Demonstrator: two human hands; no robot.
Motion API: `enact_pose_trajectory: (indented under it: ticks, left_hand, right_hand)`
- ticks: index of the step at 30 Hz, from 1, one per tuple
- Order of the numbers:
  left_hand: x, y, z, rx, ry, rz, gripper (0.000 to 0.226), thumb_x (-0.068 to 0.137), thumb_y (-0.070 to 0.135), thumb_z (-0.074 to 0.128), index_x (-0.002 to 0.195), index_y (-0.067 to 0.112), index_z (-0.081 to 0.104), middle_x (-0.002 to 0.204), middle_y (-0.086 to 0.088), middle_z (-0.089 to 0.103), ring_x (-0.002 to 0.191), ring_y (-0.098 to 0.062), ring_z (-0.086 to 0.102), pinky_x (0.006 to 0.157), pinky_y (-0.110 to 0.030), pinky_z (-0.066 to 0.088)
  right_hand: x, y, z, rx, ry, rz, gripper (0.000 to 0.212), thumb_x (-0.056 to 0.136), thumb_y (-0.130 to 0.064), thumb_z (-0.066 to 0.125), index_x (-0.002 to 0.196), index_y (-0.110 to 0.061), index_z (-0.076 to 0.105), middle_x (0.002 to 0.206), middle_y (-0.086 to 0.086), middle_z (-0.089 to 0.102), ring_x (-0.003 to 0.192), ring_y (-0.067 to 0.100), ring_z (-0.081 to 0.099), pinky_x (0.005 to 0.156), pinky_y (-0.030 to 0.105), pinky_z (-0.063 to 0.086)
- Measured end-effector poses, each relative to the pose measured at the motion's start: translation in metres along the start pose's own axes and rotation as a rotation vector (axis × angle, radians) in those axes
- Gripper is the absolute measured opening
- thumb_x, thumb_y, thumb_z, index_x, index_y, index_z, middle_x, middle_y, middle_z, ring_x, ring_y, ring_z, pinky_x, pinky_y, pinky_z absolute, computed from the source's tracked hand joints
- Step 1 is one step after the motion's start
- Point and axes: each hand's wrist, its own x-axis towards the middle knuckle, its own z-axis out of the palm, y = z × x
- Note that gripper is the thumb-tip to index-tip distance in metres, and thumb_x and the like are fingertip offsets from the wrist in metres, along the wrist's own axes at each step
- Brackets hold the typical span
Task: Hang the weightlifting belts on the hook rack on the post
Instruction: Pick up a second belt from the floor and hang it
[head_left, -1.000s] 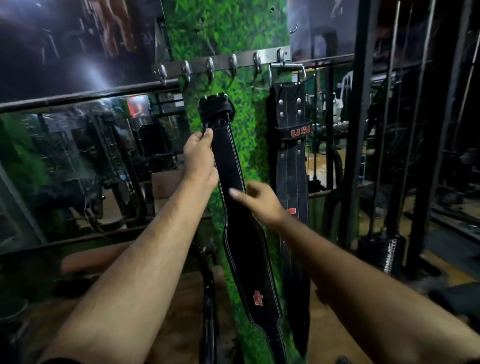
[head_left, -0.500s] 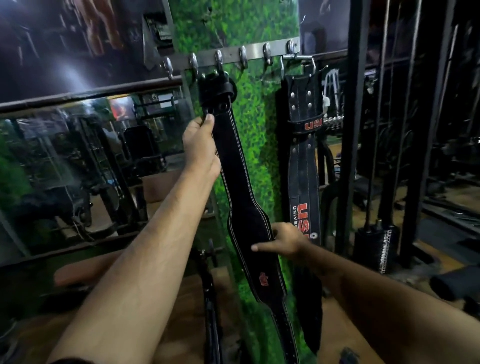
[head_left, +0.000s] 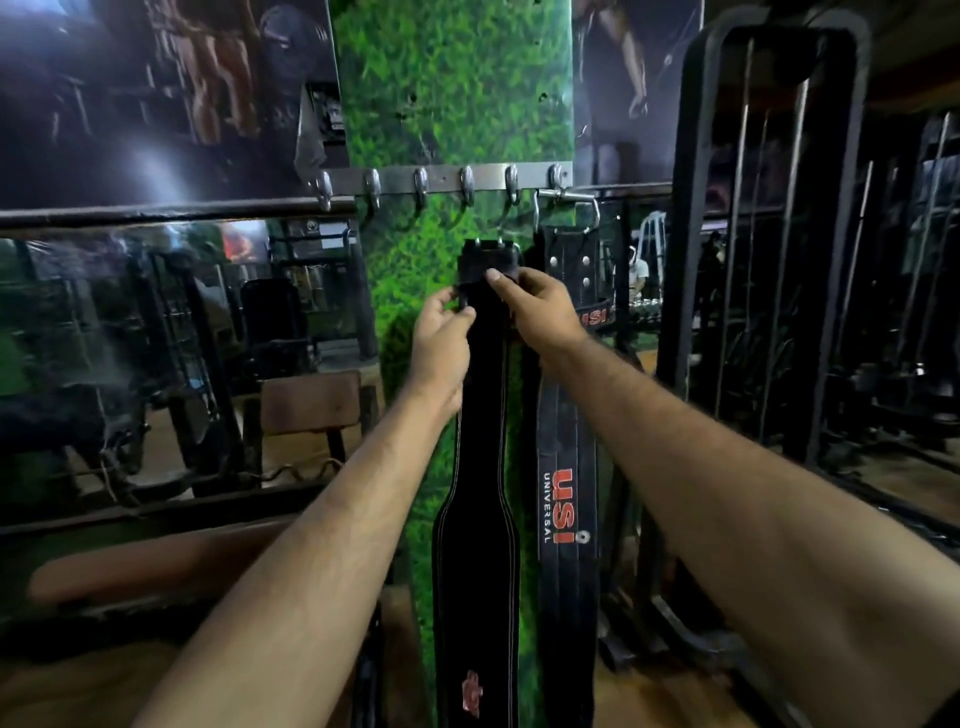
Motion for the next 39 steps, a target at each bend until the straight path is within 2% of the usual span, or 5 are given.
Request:
enact_pose_trajectory:
  ticks: [11, 17, 23, 29, 39]
  left_hand:
    - [0.03, 0.004, 0.048, 0.245, 0.206, 0.176, 0.041, 0.101, 0.041, 0.055, 0.132, 0.015, 0.051, 0.111, 0.003, 0.057, 0.088, -0.002, 0.056, 0.07, -0.02, 0.046]
    - [0.056, 0.015, 0.053, 0.423, 0.322, 0.287, 0.023, 0.095, 0.041, 0.063, 0.097, 0.019, 0.059, 0.096, -0.005, 0.065, 0.083, -0.02, 0.062, 0.078, -0.04, 0.054]
    - [0.069, 0.025, 0.051, 0.505, 0.286, 0.122, 0.047, 0.09, 0.058, 0.06, 0.071, 0.016, 0.056, 0.081, -0.006, 0.063, 0.074, -0.022, 0.058, 0.07, -0.034, 0.044]
    - [0.069, 0.032, 0.056, 0.16, 0.131, -0.022, 0.024, 0.098, 0.035, 0.061, 0.088, 0.016, 0.072, 0.095, -0.007, 0.076, 0.079, -0.021, 0.07, 0.071, -0.031, 0.054]
    - [0.079, 0.023, 0.061, 0.168, 0.18, 0.111, 0.03, 0.102, 0.015, 0.058, 0.072, 0.014, 0.065, 0.071, -0.003, 0.066, 0.048, -0.004, 0.062, 0.045, -0.016, 0.049]
  right_hand:
    - [0.042, 0.0, -0.047, 0.06, -0.187, -0.036, 0.023, 0.096, 0.001, 0.06, 0.118, 0.006, 0.062, 0.093, 0.008, 0.071, 0.071, 0.007, 0.07, 0.066, 0.021, 0.058]
    - [0.051, 0.0, -0.063, 0.074, -0.301, -0.039, 0.028, 0.096, 0.002, 0.06, 0.123, 0.007, 0.06, 0.095, 0.01, 0.071, 0.073, 0.011, 0.072, 0.066, 0.024, 0.059]
    - [0.063, 0.007, -0.067, 0.014, -0.319, -0.085, 0.025, 0.095, -0.001, 0.062, 0.12, 0.002, 0.062, 0.098, 0.009, 0.071, 0.083, 0.017, 0.071, 0.074, 0.03, 0.06]
    - [0.066, 0.006, -0.062, -0.004, -0.335, -0.108, 0.023, 0.096, 0.002, 0.059, 0.119, -0.002, 0.061, 0.092, 0.006, 0.07, 0.074, 0.009, 0.071, 0.068, 0.024, 0.058]
    - [0.075, 0.013, -0.046, -0.268, 0.132, -0.111, 0.039, 0.069, -0.06, 0.076, 0.092, -0.034, 0.06, 0.088, -0.009, 0.069, 0.087, 0.018, 0.07, 0.077, 0.048, 0.061]
